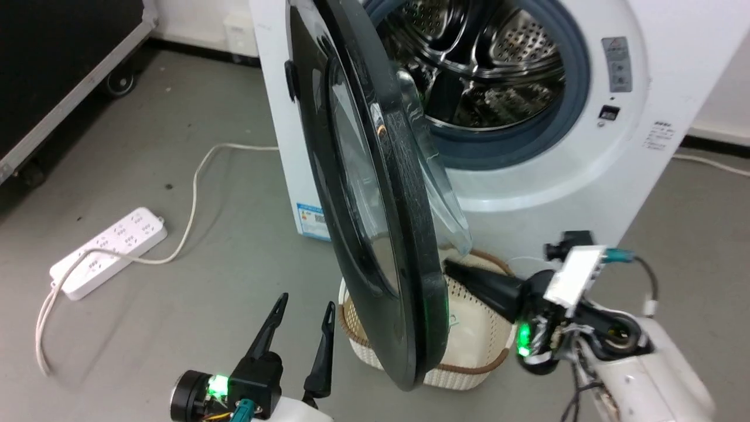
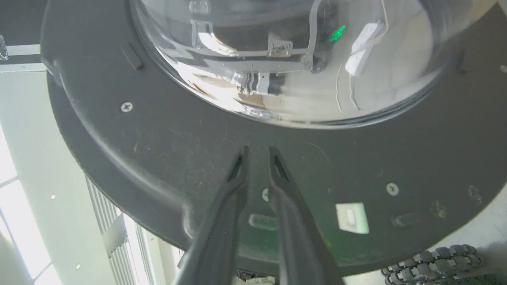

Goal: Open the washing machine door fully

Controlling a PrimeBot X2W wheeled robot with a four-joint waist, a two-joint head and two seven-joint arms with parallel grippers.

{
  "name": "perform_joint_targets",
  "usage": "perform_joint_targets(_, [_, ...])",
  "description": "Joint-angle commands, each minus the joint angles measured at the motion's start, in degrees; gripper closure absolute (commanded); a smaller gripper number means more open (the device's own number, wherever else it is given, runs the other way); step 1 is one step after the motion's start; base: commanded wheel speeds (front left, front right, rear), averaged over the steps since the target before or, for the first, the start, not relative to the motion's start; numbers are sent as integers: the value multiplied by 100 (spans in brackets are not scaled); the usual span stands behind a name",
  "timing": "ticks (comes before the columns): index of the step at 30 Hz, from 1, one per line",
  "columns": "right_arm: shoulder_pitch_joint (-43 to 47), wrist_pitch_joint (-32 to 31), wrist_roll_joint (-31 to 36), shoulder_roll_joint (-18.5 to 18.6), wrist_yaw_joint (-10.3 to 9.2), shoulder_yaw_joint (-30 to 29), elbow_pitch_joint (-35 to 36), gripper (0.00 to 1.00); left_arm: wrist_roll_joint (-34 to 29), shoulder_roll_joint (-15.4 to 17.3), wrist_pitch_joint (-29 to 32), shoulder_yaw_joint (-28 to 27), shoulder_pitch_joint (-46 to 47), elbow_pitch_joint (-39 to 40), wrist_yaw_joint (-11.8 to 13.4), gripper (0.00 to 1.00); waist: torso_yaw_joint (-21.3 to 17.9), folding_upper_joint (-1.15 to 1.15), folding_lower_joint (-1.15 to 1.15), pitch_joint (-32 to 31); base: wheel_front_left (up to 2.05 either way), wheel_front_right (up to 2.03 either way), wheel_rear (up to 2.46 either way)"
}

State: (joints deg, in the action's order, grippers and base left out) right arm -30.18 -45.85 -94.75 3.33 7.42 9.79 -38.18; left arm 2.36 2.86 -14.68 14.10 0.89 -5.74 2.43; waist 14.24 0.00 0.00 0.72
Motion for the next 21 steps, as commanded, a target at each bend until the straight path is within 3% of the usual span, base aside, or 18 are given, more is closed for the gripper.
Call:
perform_joint_targets(1, [181, 109, 18, 90, 7, -65, 131, 0, 24, 20, -32, -12, -75, -24, -37, 0, -40, 0, 0, -94, 0, 0, 0])
perform_joint_targets(6, [531, 1229, 771, 607, 7, -291, 1219, 0, 89, 25, -32, -108, -68, -28, -118, 0, -211, 0, 0, -186, 0, 0, 0])
perform_joint_targets(12, [1151, 3609, 3075, 1373, 7, 73, 2732, 0, 245, 33, -32, -340, -37, -70, -246, 0, -561, 0, 0, -223, 0, 0, 0])
perform_joint_targets(17, [1654, 5554, 5093, 1840, 7, 168, 2836, 0, 382, 28, -32, -512, -42, -93, -371, 0, -820, 0, 0, -314, 0, 0, 0])
perform_joint_targets(21, [2181, 6013, 6395, 1742, 7, -206, 2873, 0, 372, 26, -32, -602, -72, -102, -440, 0, -965, 0, 0, -361, 0, 0, 0])
